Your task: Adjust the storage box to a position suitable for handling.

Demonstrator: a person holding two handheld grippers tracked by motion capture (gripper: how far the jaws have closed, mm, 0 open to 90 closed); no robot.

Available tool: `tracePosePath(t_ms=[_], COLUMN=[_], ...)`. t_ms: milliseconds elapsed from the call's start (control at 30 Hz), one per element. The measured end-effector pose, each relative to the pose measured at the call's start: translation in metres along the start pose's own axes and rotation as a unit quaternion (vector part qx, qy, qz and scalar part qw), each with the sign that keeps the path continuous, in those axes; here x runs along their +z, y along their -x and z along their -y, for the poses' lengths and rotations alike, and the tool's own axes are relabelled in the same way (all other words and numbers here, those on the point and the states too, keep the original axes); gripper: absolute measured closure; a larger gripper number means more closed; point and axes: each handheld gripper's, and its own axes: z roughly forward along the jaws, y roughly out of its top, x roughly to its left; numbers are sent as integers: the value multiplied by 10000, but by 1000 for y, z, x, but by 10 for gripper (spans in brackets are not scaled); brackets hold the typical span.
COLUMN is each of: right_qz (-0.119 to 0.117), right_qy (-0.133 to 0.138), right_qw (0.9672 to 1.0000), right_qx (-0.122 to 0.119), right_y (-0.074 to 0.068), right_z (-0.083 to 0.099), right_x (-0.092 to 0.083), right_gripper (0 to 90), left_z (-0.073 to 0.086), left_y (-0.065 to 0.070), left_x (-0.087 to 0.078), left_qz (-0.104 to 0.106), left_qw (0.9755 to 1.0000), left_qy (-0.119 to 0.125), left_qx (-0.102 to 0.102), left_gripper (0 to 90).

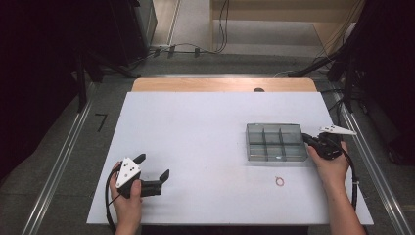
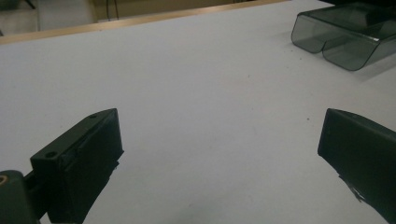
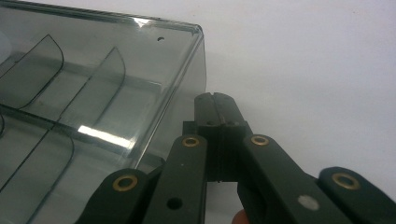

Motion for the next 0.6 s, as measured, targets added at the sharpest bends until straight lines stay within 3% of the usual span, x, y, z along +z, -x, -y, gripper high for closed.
tracePosePath(t_ms=[133, 267, 600], right_qz=[-77, -164, -46], right_qy=[-29, -10, -92], right_qw=[10000, 9998, 9999], right_qx=[-55, 107, 48], right_y=[-2, -1, -4], right_z=[0, 1, 1], right_x=[1, 0, 1], right_gripper=[879, 879, 881], left_z=[-8, -17, -35], left_y=[2, 4, 9], left_x=[9, 19, 46], left_qz=[107, 119, 96], left_qw=[9999, 9999, 9997], left_qy=[-18, -60, -7], left_qx=[-59, -101, -219], left_gripper=[0, 0, 8])
